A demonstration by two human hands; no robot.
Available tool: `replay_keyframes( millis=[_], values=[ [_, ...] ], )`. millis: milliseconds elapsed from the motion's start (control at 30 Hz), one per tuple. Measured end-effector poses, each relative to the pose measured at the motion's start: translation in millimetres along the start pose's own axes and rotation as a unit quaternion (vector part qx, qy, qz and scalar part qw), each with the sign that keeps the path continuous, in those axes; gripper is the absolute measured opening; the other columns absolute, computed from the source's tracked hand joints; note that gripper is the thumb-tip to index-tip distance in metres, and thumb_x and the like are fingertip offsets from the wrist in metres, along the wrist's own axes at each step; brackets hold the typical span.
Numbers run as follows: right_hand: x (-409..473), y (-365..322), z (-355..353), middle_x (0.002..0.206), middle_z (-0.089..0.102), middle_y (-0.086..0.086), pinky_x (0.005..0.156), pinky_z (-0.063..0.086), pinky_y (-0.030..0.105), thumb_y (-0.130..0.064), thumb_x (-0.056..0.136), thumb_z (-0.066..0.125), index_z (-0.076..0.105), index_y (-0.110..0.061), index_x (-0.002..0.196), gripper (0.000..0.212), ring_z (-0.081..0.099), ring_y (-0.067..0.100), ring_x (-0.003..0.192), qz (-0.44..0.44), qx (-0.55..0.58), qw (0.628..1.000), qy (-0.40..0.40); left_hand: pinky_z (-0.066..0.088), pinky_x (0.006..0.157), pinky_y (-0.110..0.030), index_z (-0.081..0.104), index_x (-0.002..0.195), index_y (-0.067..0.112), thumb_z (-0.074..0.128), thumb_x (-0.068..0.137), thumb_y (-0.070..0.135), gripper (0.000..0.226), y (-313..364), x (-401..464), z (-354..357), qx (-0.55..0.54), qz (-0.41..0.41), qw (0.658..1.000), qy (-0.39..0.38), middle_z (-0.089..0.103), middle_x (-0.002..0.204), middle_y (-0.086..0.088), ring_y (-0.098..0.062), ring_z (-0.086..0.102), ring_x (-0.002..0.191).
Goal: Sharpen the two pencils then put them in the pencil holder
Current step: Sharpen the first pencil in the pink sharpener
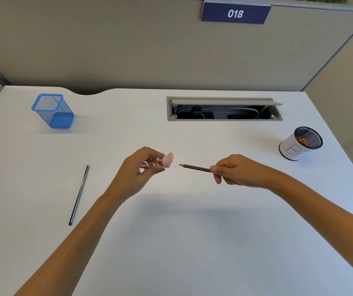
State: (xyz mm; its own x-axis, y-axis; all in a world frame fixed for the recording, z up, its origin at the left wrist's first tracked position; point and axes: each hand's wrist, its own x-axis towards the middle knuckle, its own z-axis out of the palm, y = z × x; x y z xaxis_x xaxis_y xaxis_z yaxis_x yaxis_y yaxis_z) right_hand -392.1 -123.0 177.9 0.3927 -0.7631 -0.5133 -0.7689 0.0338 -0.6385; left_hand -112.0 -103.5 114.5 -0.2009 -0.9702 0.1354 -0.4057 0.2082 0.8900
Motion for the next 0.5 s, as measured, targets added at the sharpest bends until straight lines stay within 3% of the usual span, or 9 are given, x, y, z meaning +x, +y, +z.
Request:
replay_keyframes(
  millis=[100, 167, 300, 433, 500],
  values=[
    [-3, 4, -5, 0.047, 0.043, -0.008, 0.054, 0.031, 0.024, -0.046, 0.095, 0.047, 0.064, -0.019, 0.070, 0.041, 0.035, 0.007, 0.043, -0.004, 0.009, 1.000, -0.002, 0.049, 0.083, -0.026, 0.065, 0.096, 0.038, 0.068, 0.083, 0.025, 0.019, -8, -3, -6, -0.052, -0.078, 0.996, -0.009, 0.071, 0.098, 0.015, -0.008, 0.065, 0.095],
    [-5, 6, -4, 0.048, 0.044, -0.007, 0.053, 0.032, 0.024, -0.046, 0.095, 0.047, 0.065, -0.020, 0.070, 0.040, 0.035, 0.008, 0.043, -0.010, 0.005, 1.000, 0.009, 0.048, 0.084, -0.030, 0.065, 0.096, 0.040, 0.065, 0.083, 0.030, 0.016, -10, -5, -5, -0.082, -0.096, 0.992, -0.019, 0.071, 0.098, 0.017, -0.009, 0.064, 0.095],
    [-5, 7, 1, 0.054, 0.056, -0.003, 0.049, 0.033, 0.018, -0.046, 0.095, 0.048, 0.067, -0.024, 0.077, 0.034, 0.041, 0.005, 0.045, -0.050, -0.068, 0.994, 0.068, 0.049, 0.082, -0.036, 0.067, 0.099, 0.032, 0.065, 0.086, 0.036, 0.014, -10, -8, 3, -0.117, -0.107, 0.986, -0.048, 0.073, 0.100, 0.012, -0.008, 0.064, 0.088],
    [-4, 11, 8, 0.062, 0.059, -0.005, 0.054, 0.045, 0.033, -0.042, 0.096, 0.047, 0.069, -0.023, 0.086, 0.031, 0.050, 0.011, 0.058, -0.155, -0.218, 0.948, 0.174, 0.048, 0.071, -0.032, 0.071, 0.098, 0.025, 0.062, 0.080, 0.054, 0.035, -6, -7, 8, -0.141, -0.134, 0.979, -0.063, 0.071, 0.086, 0.001, -0.010, 0.060, 0.074],
    [-4, 11, 11, 0.063, 0.057, -0.007, 0.052, 0.044, 0.033, -0.043, 0.097, 0.044, 0.069, -0.023, 0.087, 0.033, 0.050, 0.012, 0.061, -0.181, -0.265, 0.923, 0.213, 0.045, 0.068, -0.029, 0.071, 0.098, 0.019, 0.061, 0.083, 0.051, 0.037, -5, -7, 10, -0.147, -0.133, 0.977, -0.072, 0.068, 0.082, -0.003, -0.012, 0.058, 0.073]
  ],
)
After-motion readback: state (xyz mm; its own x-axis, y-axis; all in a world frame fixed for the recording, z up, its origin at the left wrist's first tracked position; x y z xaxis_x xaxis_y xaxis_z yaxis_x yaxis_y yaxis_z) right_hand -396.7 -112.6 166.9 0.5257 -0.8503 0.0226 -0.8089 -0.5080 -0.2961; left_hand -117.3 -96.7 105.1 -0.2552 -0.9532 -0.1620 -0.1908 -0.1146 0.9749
